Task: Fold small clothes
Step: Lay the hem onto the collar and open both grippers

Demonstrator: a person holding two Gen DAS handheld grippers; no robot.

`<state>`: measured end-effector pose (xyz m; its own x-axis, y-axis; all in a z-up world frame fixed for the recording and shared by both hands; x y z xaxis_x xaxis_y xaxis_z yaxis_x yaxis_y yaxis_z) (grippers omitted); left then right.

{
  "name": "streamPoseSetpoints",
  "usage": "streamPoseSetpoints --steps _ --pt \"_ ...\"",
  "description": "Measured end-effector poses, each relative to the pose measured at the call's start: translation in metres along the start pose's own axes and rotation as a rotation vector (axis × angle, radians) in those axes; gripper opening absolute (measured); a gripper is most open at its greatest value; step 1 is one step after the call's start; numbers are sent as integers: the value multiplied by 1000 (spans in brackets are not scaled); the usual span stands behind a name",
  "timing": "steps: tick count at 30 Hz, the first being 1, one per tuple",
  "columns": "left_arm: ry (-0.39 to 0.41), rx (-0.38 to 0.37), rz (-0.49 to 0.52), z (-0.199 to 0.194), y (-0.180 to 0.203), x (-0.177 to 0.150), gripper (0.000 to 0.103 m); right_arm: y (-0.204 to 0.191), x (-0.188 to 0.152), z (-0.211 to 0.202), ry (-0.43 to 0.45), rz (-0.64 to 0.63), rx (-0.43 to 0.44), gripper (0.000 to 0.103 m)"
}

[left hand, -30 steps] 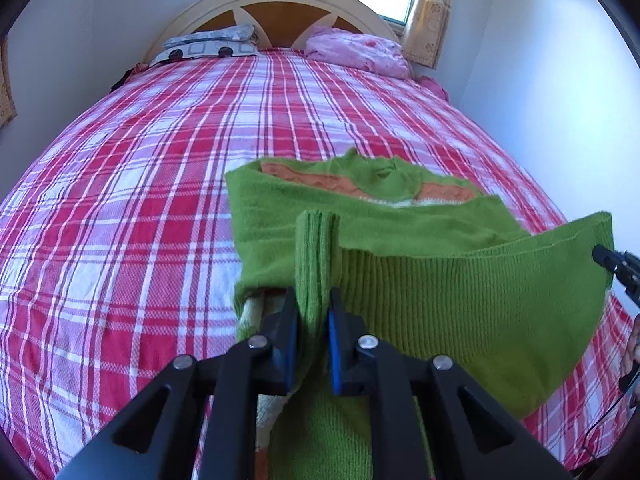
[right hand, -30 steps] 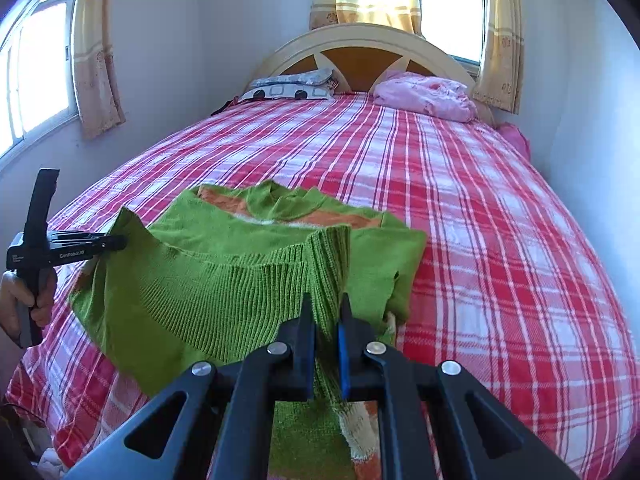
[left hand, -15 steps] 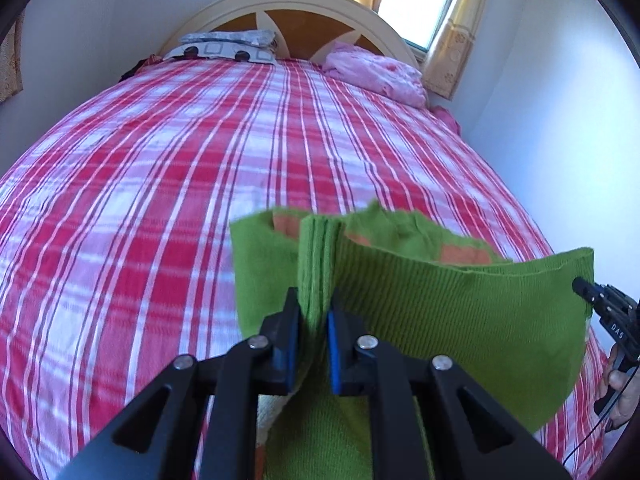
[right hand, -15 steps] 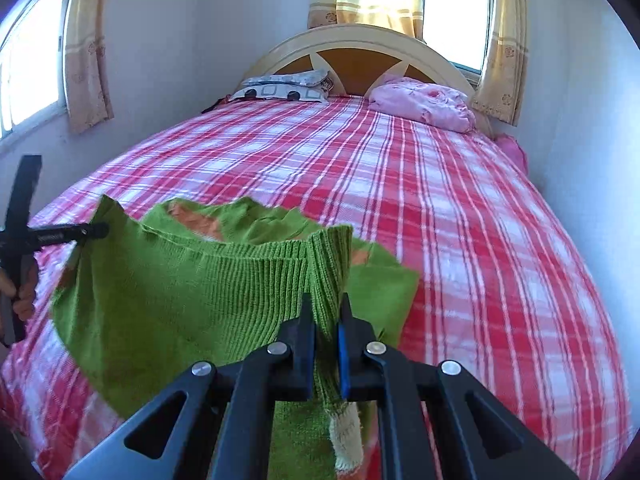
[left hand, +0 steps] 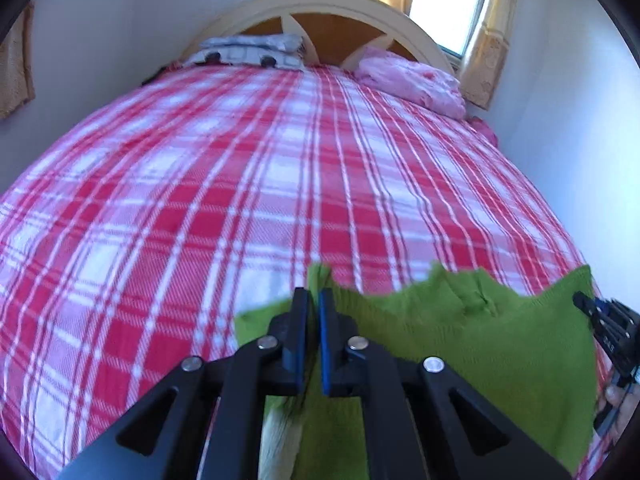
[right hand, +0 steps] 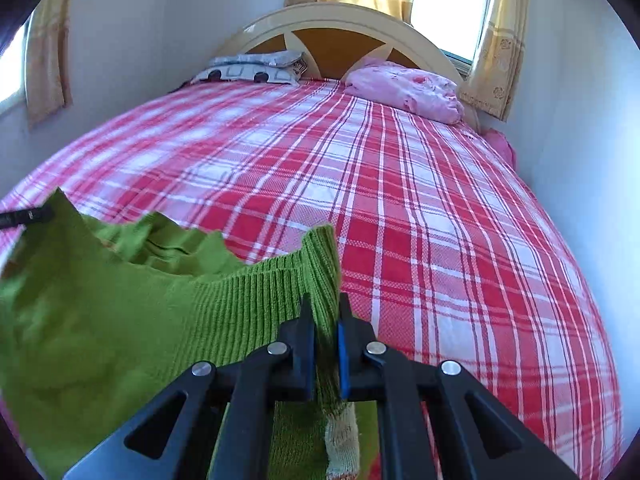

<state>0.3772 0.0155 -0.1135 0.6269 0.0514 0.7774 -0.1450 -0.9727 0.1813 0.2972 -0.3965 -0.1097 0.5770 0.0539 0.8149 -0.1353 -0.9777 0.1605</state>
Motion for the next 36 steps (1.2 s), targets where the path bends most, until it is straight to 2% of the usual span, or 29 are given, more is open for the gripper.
streamPoseSetpoints --steps 4,6,10,12,14,16,17,18,21,22,25,26,29,32,35,36 --pt "-14 14 -41 15 -6 3 5 10 0 13 13 45 -29 8" --pt "-28 33 -25 22 -5 -3 5 13 -5 22 1 51 -54 8" --pt "-91 37 2 36 -2 -20 6 11 -26 47 -99 59 -31 9" --pt "-91 2 -15 28 -1 -16 8 9 -31 54 -138 57 -12 9" --pt "-98 -38 -38 16 1 -12 19 10 -33 56 -158 54 -14 14" --pt "-109 -38 -40 -2 -1 -11 54 12 -34 55 -164 54 -29 25" --pt "-101 -45 -29 -10 0 -12 58 13 -32 50 -158 64 -16 29" --pt "-90 -57 -1 -23 4 -15 59 15 -27 41 -128 85 -6 29" --pt "-108 -52 71 -46 11 -34 59 32 -2 -24 67 187 -28 29" --pt "-117 -51 78 -54 16 -44 59 32 -1 -36 80 197 -25 29" --pt "-113 -50 73 -62 27 -63 59 12 -20 -73 34 177 8 29" --pt "-104 -32 80 -61 31 -69 59 -5 -33 -84 5 153 51 29" --pt "-99 54 125 -48 34 -79 59 -40 -65 -106 -30 101 107 29" --pt "-127 138 142 -21 25 -86 56 -54 -96 -109 -83 117 119 29" --pt "-129 156 111 -4 18 -73 56 -56 -133 -98 -169 148 123 29" --pt "-140 162 97 1 16 -69 56 -54 -140 -101 -155 179 138 29"
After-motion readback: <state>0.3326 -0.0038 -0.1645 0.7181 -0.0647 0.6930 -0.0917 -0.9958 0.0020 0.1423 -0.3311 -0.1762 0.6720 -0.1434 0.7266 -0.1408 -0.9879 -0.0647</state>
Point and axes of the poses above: each gripper's, at about its wrist camera, not at the fingertips, and z roughly the way its jaws point, y to its right, x to its top, the point moved 10 cm from there along z, roughly the way its jaws point, and after that the axes turned 6 degrees about y, right-handed, at the moved point
